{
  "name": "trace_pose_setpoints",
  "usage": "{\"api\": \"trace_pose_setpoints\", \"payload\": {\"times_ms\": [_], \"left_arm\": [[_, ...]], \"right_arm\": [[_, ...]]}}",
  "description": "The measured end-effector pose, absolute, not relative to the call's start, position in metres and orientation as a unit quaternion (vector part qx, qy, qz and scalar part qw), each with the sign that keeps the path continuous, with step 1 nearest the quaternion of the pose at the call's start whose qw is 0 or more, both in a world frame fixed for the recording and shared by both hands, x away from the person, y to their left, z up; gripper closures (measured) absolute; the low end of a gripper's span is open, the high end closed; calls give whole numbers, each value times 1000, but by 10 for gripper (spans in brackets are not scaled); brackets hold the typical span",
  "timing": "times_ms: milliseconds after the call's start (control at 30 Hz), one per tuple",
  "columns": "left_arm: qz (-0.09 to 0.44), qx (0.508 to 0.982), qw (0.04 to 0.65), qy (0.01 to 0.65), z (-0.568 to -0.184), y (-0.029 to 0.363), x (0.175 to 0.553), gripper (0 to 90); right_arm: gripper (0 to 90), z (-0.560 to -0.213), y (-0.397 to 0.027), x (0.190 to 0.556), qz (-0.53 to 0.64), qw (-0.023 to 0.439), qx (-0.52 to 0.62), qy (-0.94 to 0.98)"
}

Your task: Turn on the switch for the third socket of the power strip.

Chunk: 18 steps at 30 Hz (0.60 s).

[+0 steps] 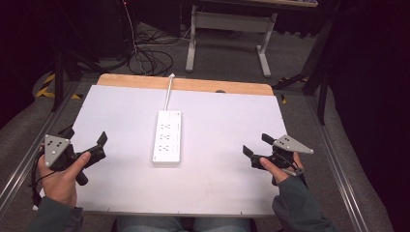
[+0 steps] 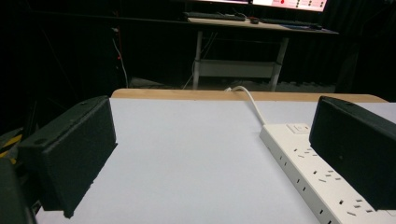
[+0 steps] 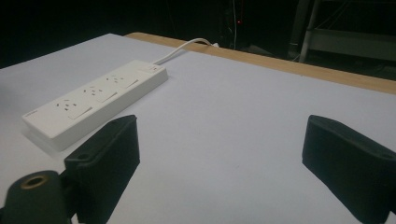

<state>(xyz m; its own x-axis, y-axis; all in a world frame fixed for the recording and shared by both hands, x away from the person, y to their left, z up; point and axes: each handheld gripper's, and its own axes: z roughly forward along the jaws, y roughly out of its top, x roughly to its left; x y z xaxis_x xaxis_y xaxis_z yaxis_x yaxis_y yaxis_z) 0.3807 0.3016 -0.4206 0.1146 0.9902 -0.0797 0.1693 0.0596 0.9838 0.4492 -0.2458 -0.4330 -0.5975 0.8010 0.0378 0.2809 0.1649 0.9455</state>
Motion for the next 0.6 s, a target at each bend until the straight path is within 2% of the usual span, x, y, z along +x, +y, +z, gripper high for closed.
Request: {"api": "trace_pose_setpoints", "payload": {"times_ms": [600], "left_arm": [[414,546,502,528,-420,300,382,47]], "right_arm": [[116,-434,-247,449,522,248,376,724]]}}
